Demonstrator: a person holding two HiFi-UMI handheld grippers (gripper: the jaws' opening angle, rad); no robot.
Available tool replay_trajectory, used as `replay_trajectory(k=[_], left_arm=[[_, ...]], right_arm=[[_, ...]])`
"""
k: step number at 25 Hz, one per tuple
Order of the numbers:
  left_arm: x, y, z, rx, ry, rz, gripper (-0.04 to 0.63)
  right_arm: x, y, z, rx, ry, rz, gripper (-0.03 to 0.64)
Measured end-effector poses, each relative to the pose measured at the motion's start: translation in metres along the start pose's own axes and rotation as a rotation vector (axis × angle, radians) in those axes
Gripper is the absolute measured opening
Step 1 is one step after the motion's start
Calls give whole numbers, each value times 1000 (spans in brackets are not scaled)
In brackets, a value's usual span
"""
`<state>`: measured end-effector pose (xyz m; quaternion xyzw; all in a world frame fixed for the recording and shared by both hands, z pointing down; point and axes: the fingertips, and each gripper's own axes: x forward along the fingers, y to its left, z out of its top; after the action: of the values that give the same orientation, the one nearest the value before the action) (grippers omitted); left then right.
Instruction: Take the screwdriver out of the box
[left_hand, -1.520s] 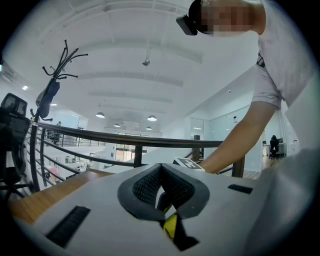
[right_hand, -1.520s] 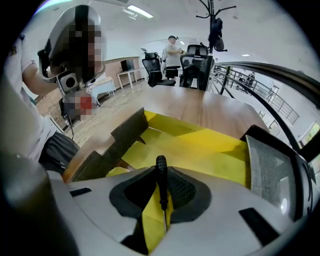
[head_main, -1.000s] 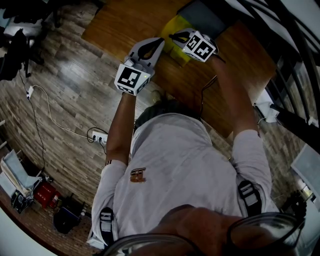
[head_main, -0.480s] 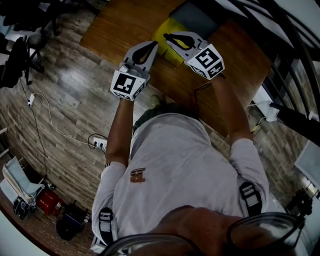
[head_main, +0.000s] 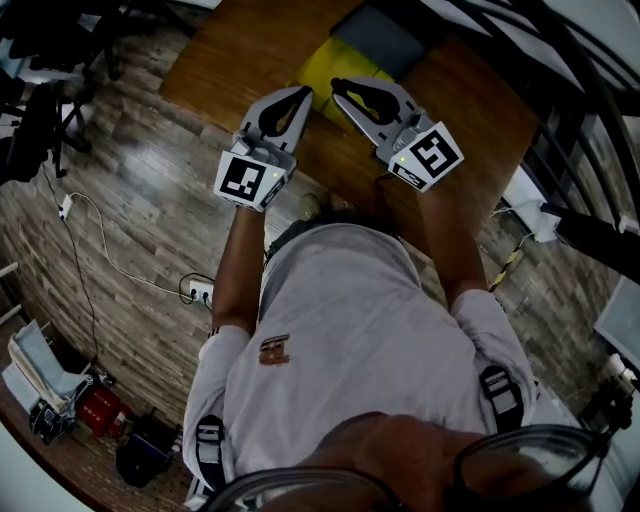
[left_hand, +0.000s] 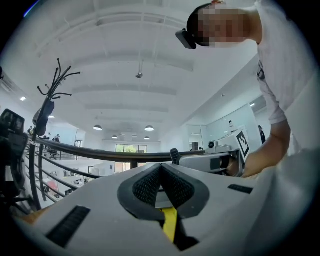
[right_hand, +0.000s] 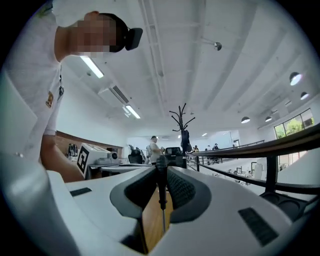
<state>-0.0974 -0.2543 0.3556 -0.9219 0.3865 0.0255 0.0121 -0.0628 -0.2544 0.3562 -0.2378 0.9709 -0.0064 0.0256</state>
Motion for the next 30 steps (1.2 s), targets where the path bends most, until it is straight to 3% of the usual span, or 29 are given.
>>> replay_trajectory(k=[10,30], left_arm=[[-9,-11,8,3,-25,-4,18],[-15,-23,11,12,-30,-10,18]], right_arm=[[-15,23,15,56,-102,-20,80],[-23,34,15,81,-131,-25,80]])
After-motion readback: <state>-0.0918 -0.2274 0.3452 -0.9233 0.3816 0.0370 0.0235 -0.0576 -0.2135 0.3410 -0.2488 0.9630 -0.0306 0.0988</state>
